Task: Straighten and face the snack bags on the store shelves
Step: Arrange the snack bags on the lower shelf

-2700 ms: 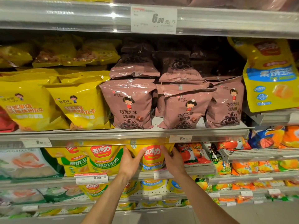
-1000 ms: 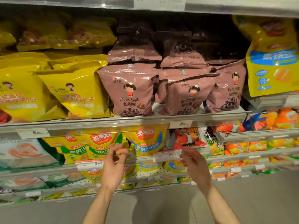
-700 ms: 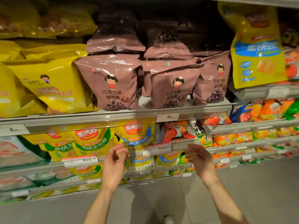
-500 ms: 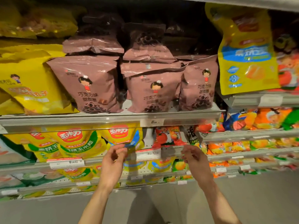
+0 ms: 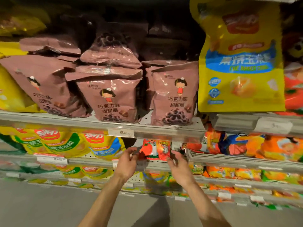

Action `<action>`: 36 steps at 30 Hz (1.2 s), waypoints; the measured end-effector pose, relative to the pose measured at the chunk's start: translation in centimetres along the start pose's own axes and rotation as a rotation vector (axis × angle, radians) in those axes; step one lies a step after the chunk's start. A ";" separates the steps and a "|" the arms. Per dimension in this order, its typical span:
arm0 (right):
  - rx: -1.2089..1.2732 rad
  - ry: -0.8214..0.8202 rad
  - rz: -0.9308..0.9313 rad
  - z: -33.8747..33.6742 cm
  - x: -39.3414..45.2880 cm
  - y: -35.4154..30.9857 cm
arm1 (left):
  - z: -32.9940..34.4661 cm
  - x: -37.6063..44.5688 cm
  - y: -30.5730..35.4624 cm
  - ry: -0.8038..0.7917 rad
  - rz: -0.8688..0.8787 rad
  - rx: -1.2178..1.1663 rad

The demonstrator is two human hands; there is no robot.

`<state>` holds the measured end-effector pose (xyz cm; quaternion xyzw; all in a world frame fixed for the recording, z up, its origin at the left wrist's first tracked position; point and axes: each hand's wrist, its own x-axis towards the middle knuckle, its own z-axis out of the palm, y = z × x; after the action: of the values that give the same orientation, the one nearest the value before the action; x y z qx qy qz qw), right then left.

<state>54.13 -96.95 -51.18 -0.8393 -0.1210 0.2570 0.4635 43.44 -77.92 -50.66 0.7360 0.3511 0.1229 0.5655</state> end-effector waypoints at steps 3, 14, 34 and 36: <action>0.004 -0.082 0.044 0.0 0.9 -0.3 | 1.5 1.3 -0.1 -0.110 -0.029 0.114; 0.168 -0.026 0.092 -0.6 1.5 -0.3 | 2.9 2.2 0.2 -0.120 -0.042 -0.048; 0.282 -0.135 0.055 -2.2 -1.3 0.8 | 1.7 -3.5 0.8 0.010 -0.178 -0.209; 0.252 -0.162 0.051 -2.5 -1.8 1.2 | 1.7 -4.3 1.3 -0.015 -0.204 -0.181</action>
<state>53.94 -100.17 -50.49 -0.7537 -0.1034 0.3490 0.5472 41.75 -82.15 -49.08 0.6433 0.4073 0.0905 0.6420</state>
